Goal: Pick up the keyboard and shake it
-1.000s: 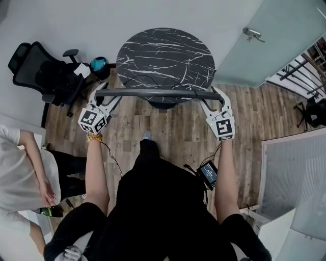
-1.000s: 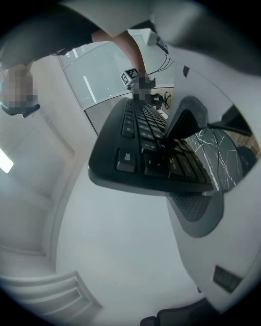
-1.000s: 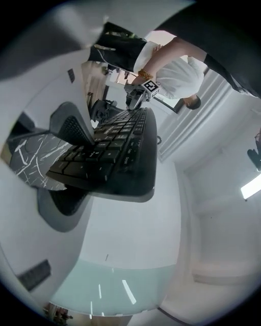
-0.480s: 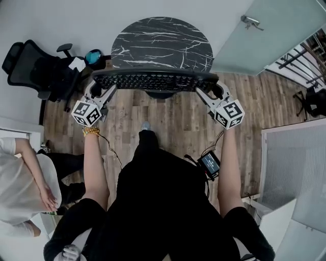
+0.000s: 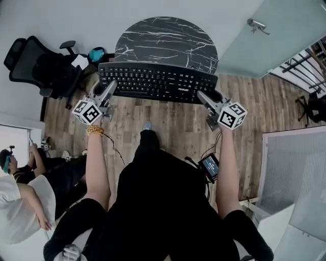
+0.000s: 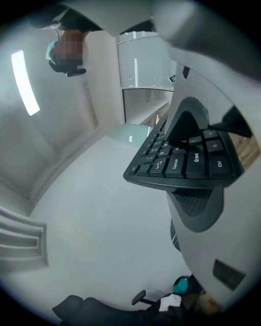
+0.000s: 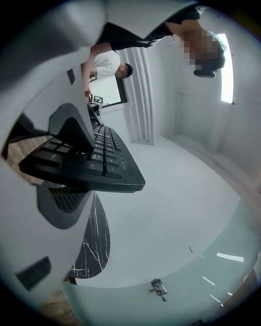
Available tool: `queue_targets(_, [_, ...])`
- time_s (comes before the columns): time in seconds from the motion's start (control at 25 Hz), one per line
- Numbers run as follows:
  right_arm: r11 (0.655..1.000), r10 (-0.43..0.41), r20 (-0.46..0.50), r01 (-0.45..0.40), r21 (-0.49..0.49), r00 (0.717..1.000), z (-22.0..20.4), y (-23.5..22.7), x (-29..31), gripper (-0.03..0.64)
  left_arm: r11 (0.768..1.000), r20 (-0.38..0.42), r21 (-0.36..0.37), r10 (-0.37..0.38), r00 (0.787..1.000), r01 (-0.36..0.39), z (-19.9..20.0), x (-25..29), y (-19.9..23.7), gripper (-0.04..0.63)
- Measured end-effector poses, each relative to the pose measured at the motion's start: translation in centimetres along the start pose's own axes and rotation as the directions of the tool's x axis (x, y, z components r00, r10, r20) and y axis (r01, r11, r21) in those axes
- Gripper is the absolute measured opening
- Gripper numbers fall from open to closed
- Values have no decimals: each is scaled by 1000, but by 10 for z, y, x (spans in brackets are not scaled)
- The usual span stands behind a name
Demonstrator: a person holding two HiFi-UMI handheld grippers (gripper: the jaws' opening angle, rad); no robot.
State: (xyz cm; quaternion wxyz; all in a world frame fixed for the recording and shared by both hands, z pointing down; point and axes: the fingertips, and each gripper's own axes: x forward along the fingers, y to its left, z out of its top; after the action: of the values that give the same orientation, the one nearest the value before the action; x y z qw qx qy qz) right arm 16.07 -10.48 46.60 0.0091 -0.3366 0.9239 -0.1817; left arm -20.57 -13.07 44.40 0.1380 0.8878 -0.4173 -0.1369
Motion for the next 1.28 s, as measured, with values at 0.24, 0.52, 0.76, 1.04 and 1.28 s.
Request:
queue_targets(0.24, [991,-25,-67,33,132,997,-41,-26,14,222,998,-85,-37,54,995,-58,-37,8,25,285])
queue_targets(0.52, [968,-63,-161,99,230,985,-91,-57,33,219,984,-188,-124,101,977,-125,-96,13,63,285])
queue_targets(0.76, [933,-86,-271,173,315,959,-141,-85,46,221,958,-292,-217,121,949,-189,-158,18,98,285])
queue_targets(1.04, [879,-104,-377,263,397,920,-197,-125,61,225,931,-427,-261,125,895,-254,-221,35,137,285])
queue_targets(1.28, [825,-142,-430,347,447,892,-233,-157,76,233,912,-489,-273,143,861,-306,-258,49,167,285])
